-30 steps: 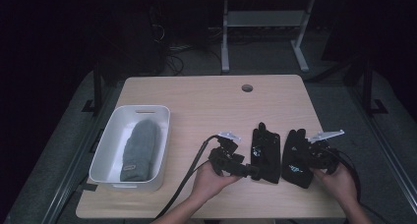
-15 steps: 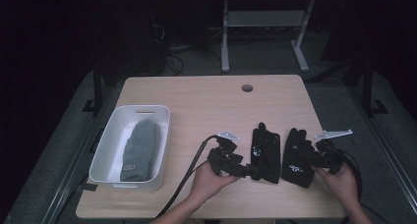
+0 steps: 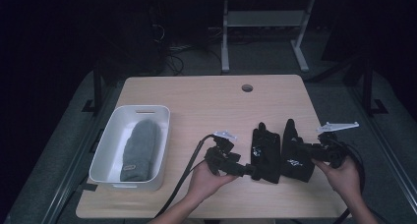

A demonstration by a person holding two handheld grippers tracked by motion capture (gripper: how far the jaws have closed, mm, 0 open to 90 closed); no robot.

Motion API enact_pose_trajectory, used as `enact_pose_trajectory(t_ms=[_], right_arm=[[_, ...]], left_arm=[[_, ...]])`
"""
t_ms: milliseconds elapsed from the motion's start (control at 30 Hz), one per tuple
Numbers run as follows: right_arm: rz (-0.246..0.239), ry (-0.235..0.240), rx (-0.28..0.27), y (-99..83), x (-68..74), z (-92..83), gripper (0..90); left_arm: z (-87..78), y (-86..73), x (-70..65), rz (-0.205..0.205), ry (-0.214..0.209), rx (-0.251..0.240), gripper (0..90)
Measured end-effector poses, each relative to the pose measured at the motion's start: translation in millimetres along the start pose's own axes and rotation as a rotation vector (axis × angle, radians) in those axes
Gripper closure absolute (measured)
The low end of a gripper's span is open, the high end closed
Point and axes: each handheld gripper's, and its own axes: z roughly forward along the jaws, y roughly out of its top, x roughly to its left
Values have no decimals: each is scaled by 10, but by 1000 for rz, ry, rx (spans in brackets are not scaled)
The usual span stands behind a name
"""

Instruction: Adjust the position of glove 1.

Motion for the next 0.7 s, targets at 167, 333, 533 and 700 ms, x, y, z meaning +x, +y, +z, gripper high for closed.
enact_pose_trajectory(t_ms=[167, 333, 533, 700], right_arm=[[-15, 30, -9, 117, 99, 10, 772], [-32, 56, -12, 228, 199, 84, 770], [-39, 81, -11, 333, 307, 204, 768], [-51, 91, 0, 382, 363, 326, 765]], left_arm=[[-28, -2, 4, 2, 2, -5, 207], [-49, -7, 16, -6, 4, -11, 207], [-76, -19, 32, -6, 11, -10, 207], [-94, -27, 38, -7, 14, -14, 207]])
